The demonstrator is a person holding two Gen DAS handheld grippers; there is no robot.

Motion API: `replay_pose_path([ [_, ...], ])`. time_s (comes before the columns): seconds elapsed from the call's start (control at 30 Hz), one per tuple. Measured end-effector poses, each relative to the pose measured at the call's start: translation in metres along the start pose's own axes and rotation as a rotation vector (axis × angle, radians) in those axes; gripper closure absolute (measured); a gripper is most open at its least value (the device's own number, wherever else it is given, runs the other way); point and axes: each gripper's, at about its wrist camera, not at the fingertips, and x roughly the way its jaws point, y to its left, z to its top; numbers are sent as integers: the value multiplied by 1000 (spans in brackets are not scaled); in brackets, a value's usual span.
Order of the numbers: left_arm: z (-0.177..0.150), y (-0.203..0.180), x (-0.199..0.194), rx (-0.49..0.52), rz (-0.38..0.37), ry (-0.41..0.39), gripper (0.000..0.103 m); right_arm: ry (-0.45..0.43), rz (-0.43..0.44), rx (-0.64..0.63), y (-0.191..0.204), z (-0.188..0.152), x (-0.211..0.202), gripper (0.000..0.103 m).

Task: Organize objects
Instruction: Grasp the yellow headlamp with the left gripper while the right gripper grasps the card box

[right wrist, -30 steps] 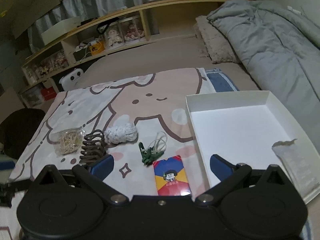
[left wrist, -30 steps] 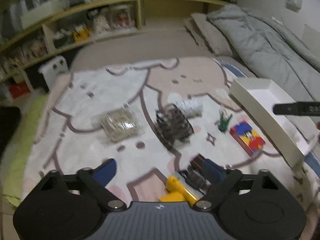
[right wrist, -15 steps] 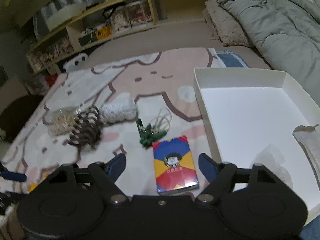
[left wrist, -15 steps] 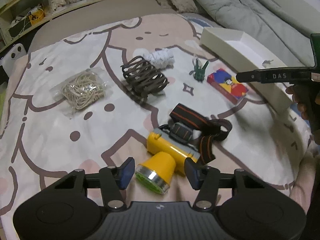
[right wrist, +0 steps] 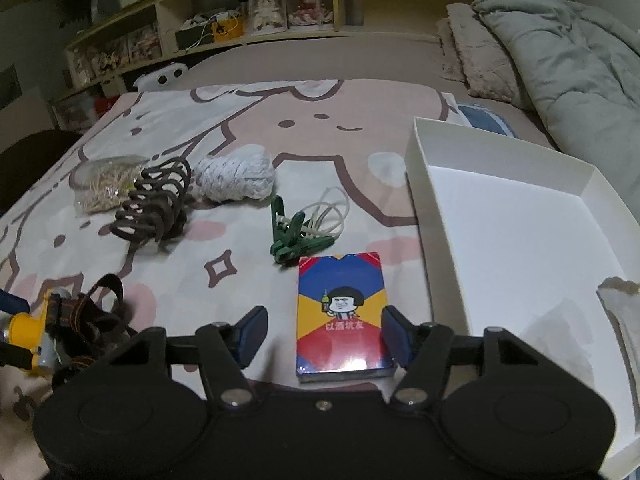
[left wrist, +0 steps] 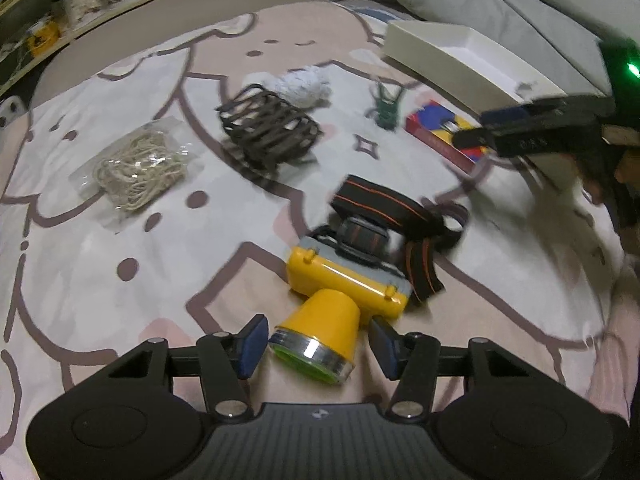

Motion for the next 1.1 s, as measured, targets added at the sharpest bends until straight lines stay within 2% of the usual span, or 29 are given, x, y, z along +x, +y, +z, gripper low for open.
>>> replay_pose_path([
  [0.2,-11,-19,-14,99,-113,27,47,1,-3,2,0,0,0,39],
  [0.27,-14,-27,-17,134,-126,28,47,0,-15,-9,2,-1,1,40],
  [0.37,-11,-31,-13,135,-74,40,47,-3,-47,-40,6,-4,4,40],
  [0.53,-2,-28,-3,86,15,60,47,21,-129,-161,21,-12,15,37],
  [0.67,2,-30,5,88,71,78,48,53,-148,-183,25,-13,17,37],
  [0.77,5,-29,7,78,76,73,48,75,-144,-165,23,-11,15,44],
  [0.87,8,-26,10,55,83,76,48,87,-126,-168,23,-10,13,44],
  [0.93,9,-25,14,38,86,88,54,99,-104,-175,27,-11,12,45],
  [1.1,6,-25,14,22,78,108,55,123,-25,-208,44,-16,5,45],
])
